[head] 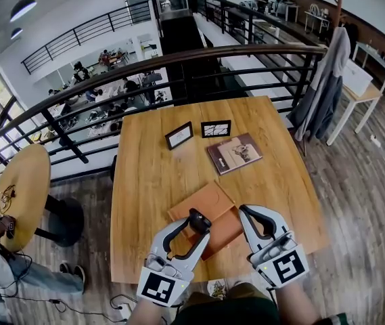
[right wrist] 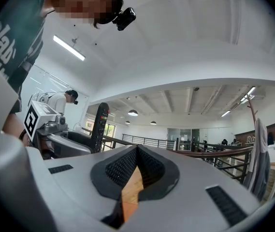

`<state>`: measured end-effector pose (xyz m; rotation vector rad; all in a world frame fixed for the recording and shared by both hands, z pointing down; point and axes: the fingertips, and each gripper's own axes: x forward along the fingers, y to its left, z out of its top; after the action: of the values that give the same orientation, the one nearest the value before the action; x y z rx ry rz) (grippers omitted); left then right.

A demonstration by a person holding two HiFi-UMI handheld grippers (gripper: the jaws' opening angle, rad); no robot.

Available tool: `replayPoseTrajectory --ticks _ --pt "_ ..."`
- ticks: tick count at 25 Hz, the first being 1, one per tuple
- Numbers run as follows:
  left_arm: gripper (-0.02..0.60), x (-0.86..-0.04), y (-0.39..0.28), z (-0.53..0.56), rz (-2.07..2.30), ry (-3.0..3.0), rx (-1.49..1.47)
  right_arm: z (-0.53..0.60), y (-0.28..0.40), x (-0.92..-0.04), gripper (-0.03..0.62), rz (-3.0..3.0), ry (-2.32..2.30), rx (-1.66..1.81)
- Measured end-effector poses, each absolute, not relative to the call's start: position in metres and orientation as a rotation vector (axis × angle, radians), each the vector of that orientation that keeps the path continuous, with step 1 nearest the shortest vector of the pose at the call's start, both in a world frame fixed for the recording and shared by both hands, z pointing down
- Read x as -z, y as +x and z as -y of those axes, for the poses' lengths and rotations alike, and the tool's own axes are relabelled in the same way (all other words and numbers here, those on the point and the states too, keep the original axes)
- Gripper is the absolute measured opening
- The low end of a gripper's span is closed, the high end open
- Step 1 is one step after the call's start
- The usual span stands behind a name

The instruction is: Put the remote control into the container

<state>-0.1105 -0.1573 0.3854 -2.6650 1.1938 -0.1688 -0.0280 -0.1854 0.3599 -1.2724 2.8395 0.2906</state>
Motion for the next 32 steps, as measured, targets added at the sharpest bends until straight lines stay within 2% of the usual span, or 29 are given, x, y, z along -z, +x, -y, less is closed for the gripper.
replayPoseTrajectory --ticks 32 --pt "0.186 -0.398 -0.083 0.176 -1.272 -2.636 0.253 0.204 -0.017 -0.355 0.017 -2.864 -1.078 -0.316"
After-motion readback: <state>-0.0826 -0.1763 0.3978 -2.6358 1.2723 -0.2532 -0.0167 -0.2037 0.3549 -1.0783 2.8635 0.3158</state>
